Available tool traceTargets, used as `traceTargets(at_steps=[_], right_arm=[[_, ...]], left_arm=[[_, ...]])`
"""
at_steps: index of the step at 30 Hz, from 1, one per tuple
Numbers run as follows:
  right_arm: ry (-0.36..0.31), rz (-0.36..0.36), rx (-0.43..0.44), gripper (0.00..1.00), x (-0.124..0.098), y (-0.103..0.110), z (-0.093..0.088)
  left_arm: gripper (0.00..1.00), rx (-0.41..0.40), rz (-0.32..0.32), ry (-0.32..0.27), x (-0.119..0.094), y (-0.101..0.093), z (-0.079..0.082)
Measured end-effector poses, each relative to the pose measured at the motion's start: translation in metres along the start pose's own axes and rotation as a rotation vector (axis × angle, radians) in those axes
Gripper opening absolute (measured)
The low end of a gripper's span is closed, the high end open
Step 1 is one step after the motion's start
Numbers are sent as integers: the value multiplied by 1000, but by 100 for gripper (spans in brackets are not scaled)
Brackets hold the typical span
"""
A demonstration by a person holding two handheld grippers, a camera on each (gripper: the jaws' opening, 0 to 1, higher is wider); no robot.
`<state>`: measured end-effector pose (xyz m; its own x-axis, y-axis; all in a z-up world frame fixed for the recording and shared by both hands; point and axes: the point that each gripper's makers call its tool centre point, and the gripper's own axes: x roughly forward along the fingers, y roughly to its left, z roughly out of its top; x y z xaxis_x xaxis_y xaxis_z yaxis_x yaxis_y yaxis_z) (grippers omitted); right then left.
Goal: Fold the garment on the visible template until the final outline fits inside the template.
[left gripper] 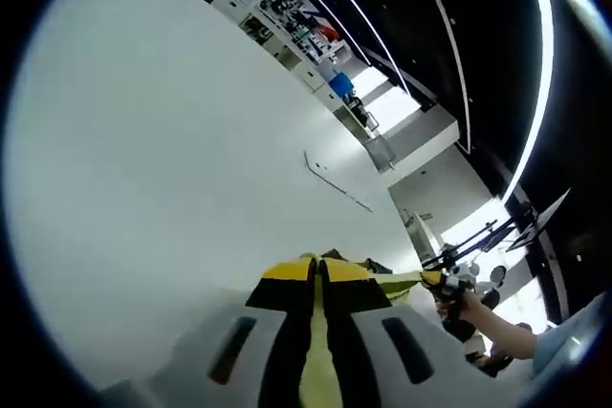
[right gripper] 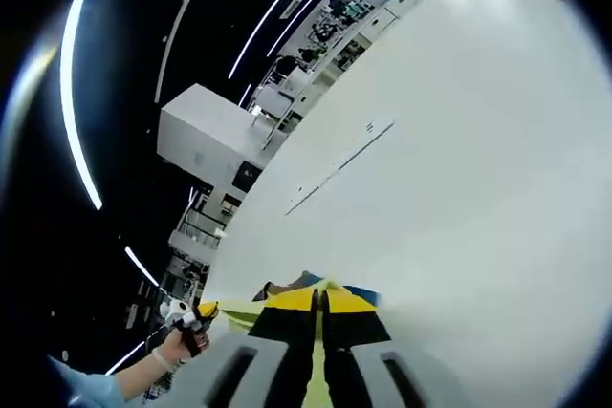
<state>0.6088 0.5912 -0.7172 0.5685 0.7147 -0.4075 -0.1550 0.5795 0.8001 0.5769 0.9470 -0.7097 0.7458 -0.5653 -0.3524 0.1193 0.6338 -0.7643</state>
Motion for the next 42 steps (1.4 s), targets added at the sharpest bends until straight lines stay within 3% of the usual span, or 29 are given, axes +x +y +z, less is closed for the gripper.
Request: traceTargets(at_steps=[9, 13, 17, 19, 21, 23, 24, 26, 27, 29, 32, 33, 36, 39, 42], right_arm=[[55, -52, -9, 0, 9, -20, -14], [55, -48, -37, 0, 8, -15, -17], [61, -61, -194, 1, 6, -14, -18], [72, -62, -221, 13, 2, -11, -21], [73, -85, -288, 26, 0, -13, -21], [102, -88, -357, 26, -4, -12, -25], [117, -78, -408, 25, -6, -9, -28], [142, -111, -480, 27, -9, -12, -30], [149, -125, -547, 27, -10, -13, -29], [165, -175, -710, 26, -12, -17, -25], [200, -228, -937, 28, -11, -20, -22], [213, -233, -992, 27, -10, -20, -22], [236, -246, -1128, 26, -8, -19, -21], [264, -258, -1272, 26, -5, -18, -20], [294, -263, -1369, 27, -2, -18, -22]], left_arm=[[0, 8, 72, 66, 0, 15, -21], [0, 85, 65, 71, 0, 11, -22], [1, 140, 73, 93, -1, 13, -23], [1, 223, 96, 96, -4, 18, -21], [12, 279, 128, 111, -8, 25, -21], [22, 309, 129, 137, -11, 26, -23], [22, 330, 130, 146, -12, 26, -24], [25, 472, 163, 173, -17, 29, -23], [29, 568, 186, 190, -19, 32, -21], [39, 659, 226, 213, -21, 35, -19], [36, 881, 260, 245, -21, 35, -13], [35, 911, 264, 250, -21, 34, -12], [33, 1049, 261, 266, -15, 27, -8], [29, 1245, 253, 314, -6, 22, -11], [31, 1364, 258, 349, 1, 21, -15]])
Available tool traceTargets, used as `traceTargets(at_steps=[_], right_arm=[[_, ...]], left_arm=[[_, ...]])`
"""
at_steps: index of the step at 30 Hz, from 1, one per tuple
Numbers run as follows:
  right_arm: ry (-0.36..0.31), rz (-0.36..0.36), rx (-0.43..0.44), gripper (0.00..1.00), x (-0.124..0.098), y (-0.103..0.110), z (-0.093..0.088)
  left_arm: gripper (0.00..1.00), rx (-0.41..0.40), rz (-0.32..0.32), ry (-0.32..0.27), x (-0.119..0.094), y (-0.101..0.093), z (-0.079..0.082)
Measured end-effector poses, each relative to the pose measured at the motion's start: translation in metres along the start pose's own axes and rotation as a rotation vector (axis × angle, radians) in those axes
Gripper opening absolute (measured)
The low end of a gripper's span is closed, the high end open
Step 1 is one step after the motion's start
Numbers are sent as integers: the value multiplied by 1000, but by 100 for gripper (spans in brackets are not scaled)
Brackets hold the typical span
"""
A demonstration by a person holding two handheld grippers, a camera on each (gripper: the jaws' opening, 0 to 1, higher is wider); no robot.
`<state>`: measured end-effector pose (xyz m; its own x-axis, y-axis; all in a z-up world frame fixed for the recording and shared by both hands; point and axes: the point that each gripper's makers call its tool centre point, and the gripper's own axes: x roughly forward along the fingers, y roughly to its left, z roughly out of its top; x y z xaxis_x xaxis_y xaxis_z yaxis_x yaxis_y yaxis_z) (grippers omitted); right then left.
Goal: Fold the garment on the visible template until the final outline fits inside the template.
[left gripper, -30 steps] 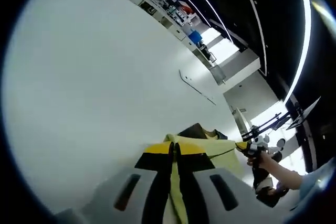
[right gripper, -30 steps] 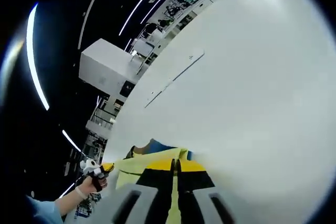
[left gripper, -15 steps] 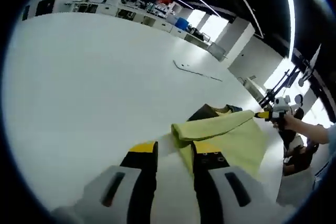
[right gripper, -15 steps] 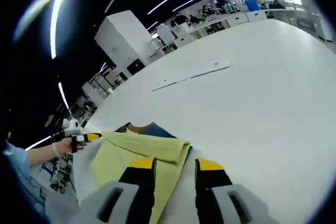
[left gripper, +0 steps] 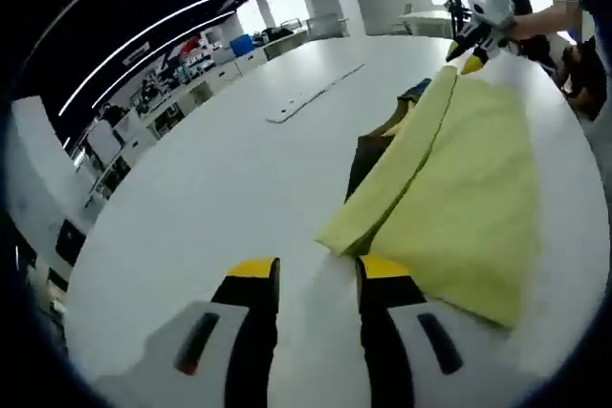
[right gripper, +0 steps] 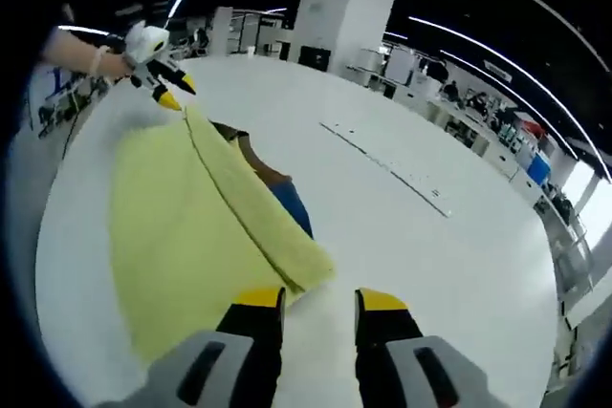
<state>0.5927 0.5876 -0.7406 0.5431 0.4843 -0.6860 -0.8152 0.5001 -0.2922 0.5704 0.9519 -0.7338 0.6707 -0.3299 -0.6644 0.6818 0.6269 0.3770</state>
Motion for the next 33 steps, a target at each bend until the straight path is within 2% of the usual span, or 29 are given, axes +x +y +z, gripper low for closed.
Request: traceTargets(at_steps=[2, 3, 9, 13, 15, 16, 18, 22, 26, 28, 30, 33], right_arm=[[22, -24, -115, 26, 1, -3, -1], [27, -46, -185, 26, 1, -5, 0], [68, -40, -417, 23, 8, 4, -1], [68, -52, -460, 18, 13, 3, 1], [72, -65, -523, 17, 14, -1, 3], [63, -64, -523, 14, 15, 0, 4], [60, -61, -515, 9, 15, -1, 5], [54, -69, -522, 2, 14, -3, 7], [31, -71, -452, 0, 12, -7, 13], [23, -73, -387, 0, 14, -11, 15], [17, -66, -301, 0, 17, -15, 17], [-12, -65, -180, 0, 26, -28, 18]], left_arm=[[33, 64, -8, 7, 3, -4, 3], [33, 127, -11, 14, 4, -5, 3], [32, 236, -20, 32, 11, -10, 2], [27, 279, -6, 33, 11, -8, 4], [22, 297, -4, 24, 11, -8, 8], [21, 310, 6, 18, 11, -6, 10], [17, 282, 0, 11, 12, -8, 12], [1, 282, -2, 2, 12, -7, 14], [0, 235, -7, -5, 12, -5, 15], [0, 193, -9, -1, 14, -3, 14], [0, 101, -16, 10, 18, 0, 13], [0, -81, -19, -31, 25, 6, 19]])
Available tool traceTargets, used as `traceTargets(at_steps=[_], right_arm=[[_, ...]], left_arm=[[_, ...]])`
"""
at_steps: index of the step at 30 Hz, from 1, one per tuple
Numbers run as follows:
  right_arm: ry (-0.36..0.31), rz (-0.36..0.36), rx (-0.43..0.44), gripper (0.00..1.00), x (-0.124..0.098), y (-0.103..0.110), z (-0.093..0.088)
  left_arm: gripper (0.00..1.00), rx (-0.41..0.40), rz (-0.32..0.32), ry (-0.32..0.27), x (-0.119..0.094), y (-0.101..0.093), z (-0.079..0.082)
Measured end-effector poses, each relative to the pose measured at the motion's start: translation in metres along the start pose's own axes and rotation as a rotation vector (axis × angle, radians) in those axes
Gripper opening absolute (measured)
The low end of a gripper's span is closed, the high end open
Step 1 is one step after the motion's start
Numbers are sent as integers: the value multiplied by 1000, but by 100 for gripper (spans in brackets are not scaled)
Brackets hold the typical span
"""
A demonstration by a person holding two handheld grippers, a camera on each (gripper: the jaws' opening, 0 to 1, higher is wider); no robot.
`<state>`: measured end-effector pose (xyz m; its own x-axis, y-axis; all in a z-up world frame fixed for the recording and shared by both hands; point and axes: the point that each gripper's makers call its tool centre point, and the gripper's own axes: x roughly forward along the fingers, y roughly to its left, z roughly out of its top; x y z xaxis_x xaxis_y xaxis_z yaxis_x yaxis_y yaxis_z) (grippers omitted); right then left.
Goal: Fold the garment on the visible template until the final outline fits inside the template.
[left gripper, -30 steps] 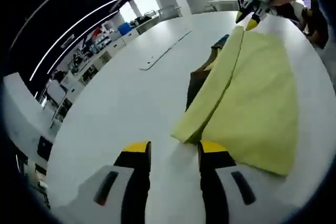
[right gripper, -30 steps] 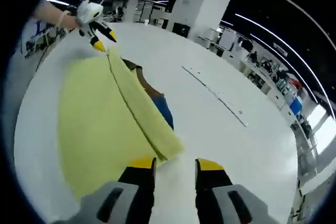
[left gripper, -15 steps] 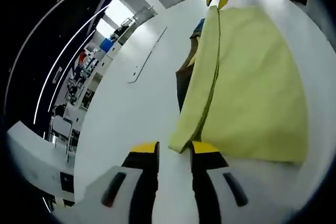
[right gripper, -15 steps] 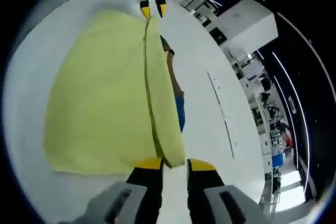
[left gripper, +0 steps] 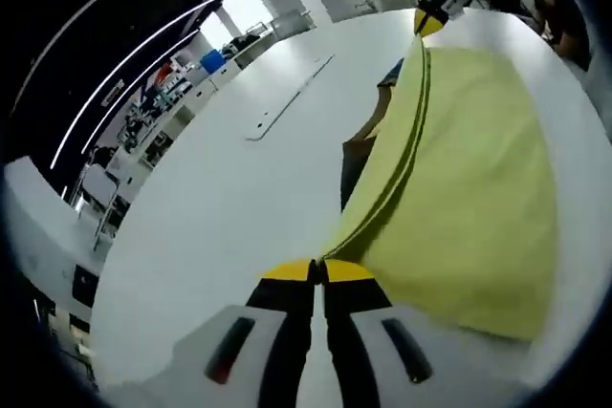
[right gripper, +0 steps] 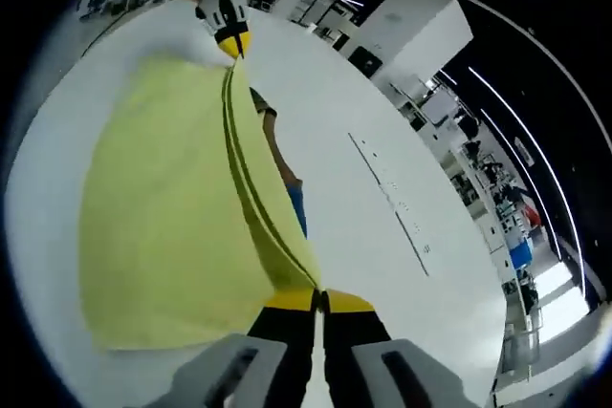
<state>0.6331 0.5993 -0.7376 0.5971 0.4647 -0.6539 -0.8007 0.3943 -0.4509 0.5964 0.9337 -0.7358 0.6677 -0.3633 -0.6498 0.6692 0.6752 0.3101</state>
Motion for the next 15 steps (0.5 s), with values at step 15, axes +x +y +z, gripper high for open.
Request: traceTargets(at_steps=[15], right_arm=[[20, 14, 310, 2, 14, 2, 3]], left_arm=[[12, -375, 46, -44, 12, 17, 4]])
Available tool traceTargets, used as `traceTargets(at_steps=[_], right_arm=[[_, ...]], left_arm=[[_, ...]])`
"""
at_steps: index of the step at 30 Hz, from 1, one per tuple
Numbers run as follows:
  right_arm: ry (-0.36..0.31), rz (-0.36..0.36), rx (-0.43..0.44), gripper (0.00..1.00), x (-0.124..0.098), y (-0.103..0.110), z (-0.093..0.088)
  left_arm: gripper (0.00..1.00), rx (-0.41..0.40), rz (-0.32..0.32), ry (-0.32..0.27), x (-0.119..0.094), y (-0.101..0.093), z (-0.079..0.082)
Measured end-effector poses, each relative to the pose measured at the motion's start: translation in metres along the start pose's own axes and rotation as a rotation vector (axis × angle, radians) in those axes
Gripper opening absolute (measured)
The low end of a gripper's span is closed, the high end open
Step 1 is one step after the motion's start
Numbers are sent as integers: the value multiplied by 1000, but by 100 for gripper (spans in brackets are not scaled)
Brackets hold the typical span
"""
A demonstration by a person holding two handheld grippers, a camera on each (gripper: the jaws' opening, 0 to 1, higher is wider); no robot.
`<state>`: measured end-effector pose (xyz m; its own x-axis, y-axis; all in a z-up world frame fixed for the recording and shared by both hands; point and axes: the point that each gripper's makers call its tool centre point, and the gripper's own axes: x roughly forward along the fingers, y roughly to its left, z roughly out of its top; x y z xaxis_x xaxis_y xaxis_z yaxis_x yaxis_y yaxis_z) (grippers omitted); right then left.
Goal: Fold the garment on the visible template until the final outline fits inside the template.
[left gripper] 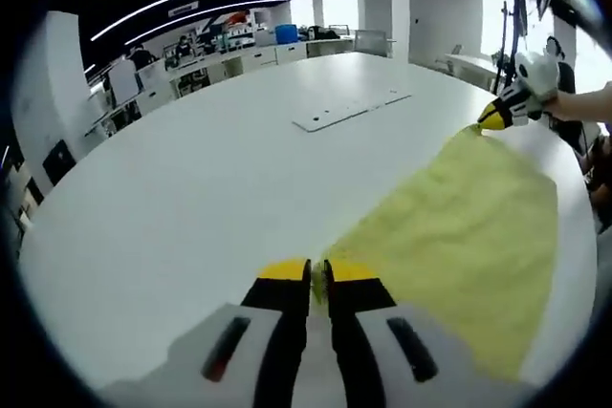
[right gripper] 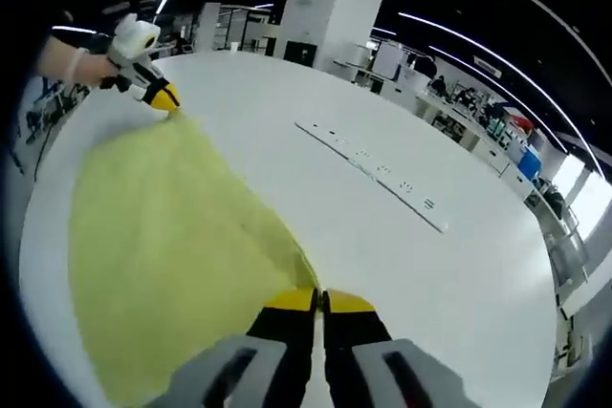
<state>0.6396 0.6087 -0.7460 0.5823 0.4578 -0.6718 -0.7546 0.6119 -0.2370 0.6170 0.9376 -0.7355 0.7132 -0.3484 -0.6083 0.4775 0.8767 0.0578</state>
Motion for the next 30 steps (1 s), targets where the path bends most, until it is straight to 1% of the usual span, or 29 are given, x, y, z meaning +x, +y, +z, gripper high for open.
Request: traceTargets(at_steps=[2, 3, 4, 5, 6, 8, 9, 10, 13, 14, 15, 17, 18, 21, 23, 25, 27, 29, 30], right_arm=[[-5, 4, 13, 14, 0, 1, 0], [-12, 17, 43, 22, -1, 5, 1], [-12, 23, 57, 30, -1, 6, 1], [-22, 22, 69, 34, -3, 7, 1], [-31, 25, 73, 36, -4, 8, 2], [-48, 48, 137, 37, -7, 14, 3], [-61, 52, 159, 39, -8, 14, 4], [-68, 52, 164, 43, -10, 14, 4], [-94, 69, 200, 49, -15, 17, 7], [-110, 82, 219, 52, -17, 19, 9], [-120, 90, 234, 58, -19, 19, 10], [-142, 103, 255, 66, -23, 22, 13], [-147, 117, 268, 71, -26, 24, 14], [-157, 135, 264, 80, -33, 29, 16], [-158, 147, 257, 84, -37, 34, 16], [-157, 157, 262, 91, -41, 39, 15], [-165, 161, 255, 91, -47, 43, 15], [-170, 165, 259, 93, -50, 46, 14], [-168, 168, 266, 93, -53, 49, 12]], left_arm=[[23, -36, -10, -6, -1, 0, 1], [29, -46, -13, -12, -3, -1, 1], [30, -49, -17, -17, -5, -1, 1], [31, -58, -26, -20, -6, -3, 1], [31, -102, -49, -25, -8, -7, 1], [33, -128, -60, -41, -12, -9, 2], [36, -136, -66, -50, -13, -10, 3], [38, -148, -74, -51, -16, -12, 2], [45, -147, -94, -51, -20, -17, 1], [49, -156, -123, -45, -22, -22, 0], [54, -163, -138, -42, -24, -25, -1], [61, -165, -152, -50, -29, -28, 0], [64, -182, -165, -59, -32, -31, 2], [67, -211, -156, -78, -38, -32, 4], [72, -218, -166, -82, -43, -36, 5], [75, -216, -179, -85, -48, -42, 5], [79, -206, -198, -86, -54, -50, 4], [85, -200, -212, -86, -58, -56, 4], [88, -198, -232, -91, -60, -61, 5]])
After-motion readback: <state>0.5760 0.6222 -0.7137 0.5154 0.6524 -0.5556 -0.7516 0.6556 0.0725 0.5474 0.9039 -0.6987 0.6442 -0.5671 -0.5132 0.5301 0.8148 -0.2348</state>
